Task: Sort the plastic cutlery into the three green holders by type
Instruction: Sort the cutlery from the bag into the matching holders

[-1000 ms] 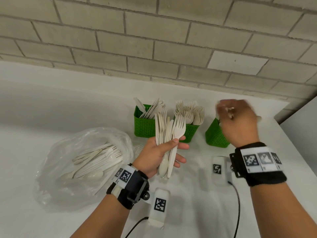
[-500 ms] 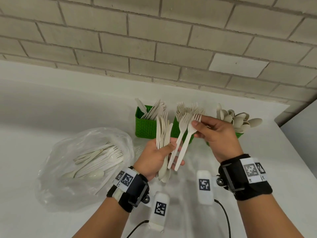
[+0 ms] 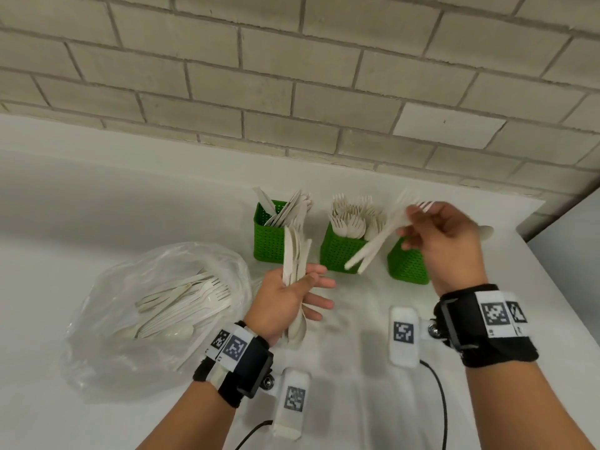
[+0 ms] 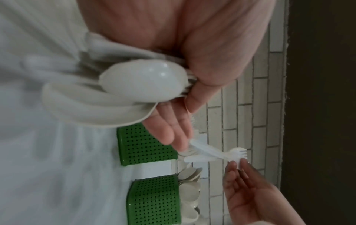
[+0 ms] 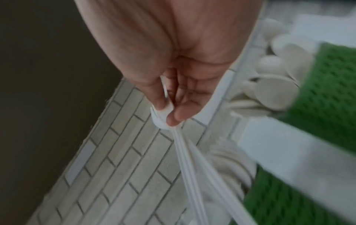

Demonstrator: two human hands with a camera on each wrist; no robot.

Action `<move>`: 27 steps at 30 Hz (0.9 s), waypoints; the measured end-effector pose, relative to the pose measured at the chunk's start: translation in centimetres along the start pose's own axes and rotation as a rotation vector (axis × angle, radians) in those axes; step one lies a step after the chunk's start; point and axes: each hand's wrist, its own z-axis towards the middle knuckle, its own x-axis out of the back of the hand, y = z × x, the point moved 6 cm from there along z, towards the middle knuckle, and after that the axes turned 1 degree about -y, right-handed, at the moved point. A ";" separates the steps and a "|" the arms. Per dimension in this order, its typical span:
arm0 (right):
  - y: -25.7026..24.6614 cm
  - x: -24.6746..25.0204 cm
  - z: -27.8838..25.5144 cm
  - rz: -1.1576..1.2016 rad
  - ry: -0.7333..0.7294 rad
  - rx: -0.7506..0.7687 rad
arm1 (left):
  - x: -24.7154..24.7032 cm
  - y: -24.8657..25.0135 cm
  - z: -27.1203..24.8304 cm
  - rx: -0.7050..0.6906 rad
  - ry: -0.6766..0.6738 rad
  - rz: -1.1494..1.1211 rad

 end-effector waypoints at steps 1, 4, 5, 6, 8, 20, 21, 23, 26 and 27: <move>-0.9 0.1 0.4 -0.064 -0.005 0.071 | 0.2 0.1 0.1 0.005 0.008 -0.025; -1.7 -0.5 0.9 -0.227 -0.057 0.197 | 0.1 0.4 0.2 0.010 -0.008 -0.079; -1.6 -0.8 0.9 -0.237 -0.072 0.213 | 0.0 0.6 0.2 0.009 -0.018 -0.090; -1.5 -1.0 0.8 -0.239 -0.081 0.231 | -0.1 0.7 0.2 0.008 -0.026 -0.101; -1.2 -1.2 0.7 -0.231 -0.088 0.274 | -0.1 0.8 0.2 0.009 -0.036 -0.119; -0.4 -2.4 0.7 -0.487 -0.067 0.423 | -0.8 0.6 0.1 0.023 -0.076 -0.154; -0.5 -2.4 0.9 -0.540 -0.052 0.417 | -0.9 0.7 0.0 0.025 -0.088 -0.159; -0.3 -2.9 1.4 -0.614 -0.075 0.399 | -1.2 0.9 -0.1 0.028 -0.114 -0.169; 1.5 -4.7 1.4 -0.980 -0.177 0.442 | -1.4 1.3 -0.2 0.034 -0.145 -0.194; 2.5 -5.2 1.3 -1.146 -0.194 0.439 | -1.5 1.5 -0.2 0.035 -0.154 -0.207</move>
